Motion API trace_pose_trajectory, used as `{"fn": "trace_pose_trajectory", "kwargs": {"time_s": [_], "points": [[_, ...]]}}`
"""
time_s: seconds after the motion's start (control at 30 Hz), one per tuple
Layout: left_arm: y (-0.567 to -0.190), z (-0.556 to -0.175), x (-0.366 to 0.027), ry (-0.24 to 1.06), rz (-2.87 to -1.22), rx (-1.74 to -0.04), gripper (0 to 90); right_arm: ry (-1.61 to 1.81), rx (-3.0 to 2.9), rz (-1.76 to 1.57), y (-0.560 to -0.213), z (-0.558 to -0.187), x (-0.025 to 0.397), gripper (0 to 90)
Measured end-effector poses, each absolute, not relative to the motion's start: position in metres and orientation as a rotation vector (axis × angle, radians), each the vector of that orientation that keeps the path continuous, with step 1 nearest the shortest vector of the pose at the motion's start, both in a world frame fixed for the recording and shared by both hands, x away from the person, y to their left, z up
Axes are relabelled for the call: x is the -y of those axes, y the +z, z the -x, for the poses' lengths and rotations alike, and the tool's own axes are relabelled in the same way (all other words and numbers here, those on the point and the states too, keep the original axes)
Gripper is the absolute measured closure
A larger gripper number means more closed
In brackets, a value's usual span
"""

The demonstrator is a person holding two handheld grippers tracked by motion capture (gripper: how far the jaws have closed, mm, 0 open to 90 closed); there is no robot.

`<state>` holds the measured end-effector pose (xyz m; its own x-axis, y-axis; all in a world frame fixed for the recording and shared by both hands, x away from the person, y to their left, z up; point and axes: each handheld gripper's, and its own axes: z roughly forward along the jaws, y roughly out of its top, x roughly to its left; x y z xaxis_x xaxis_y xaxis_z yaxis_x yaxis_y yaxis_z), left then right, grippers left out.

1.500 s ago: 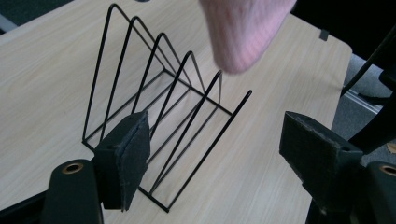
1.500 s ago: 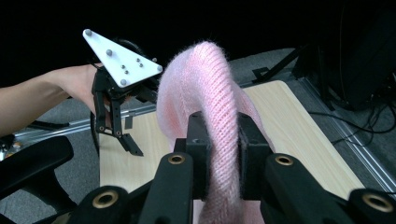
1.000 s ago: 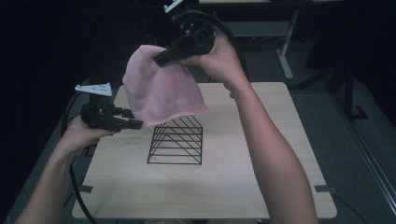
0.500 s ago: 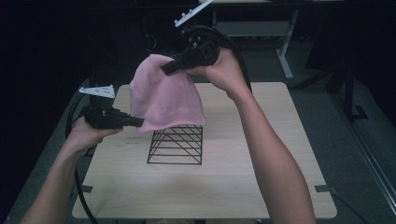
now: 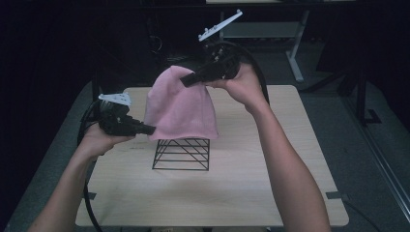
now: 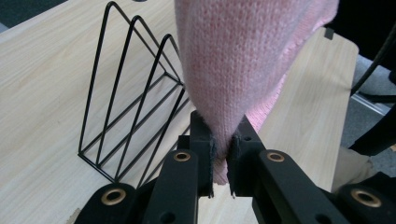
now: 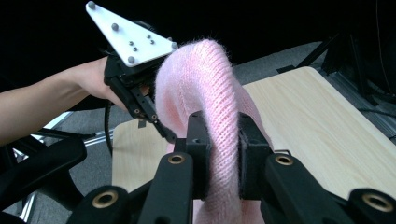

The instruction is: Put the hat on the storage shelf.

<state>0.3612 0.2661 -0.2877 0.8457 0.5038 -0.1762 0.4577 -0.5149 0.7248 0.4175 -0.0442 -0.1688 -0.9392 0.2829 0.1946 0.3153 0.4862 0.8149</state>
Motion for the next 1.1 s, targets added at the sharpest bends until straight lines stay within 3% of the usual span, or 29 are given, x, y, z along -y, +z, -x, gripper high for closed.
{"fn": "trace_pose_trajectory", "kwargs": {"time_s": [0.53, 1.1], "points": [[-0.307, -0.365, -0.26, 0.048, -2.223, -0.722, 82.0, -1.463, 2.667, 0.544, -0.192, -0.418, 0.054, 77.7], [-0.328, -0.353, -0.275, 0.094, -2.254, -0.752, 82.0, -1.417, 2.661, 0.475, -0.215, -0.409, 0.03, 77.0]]}}
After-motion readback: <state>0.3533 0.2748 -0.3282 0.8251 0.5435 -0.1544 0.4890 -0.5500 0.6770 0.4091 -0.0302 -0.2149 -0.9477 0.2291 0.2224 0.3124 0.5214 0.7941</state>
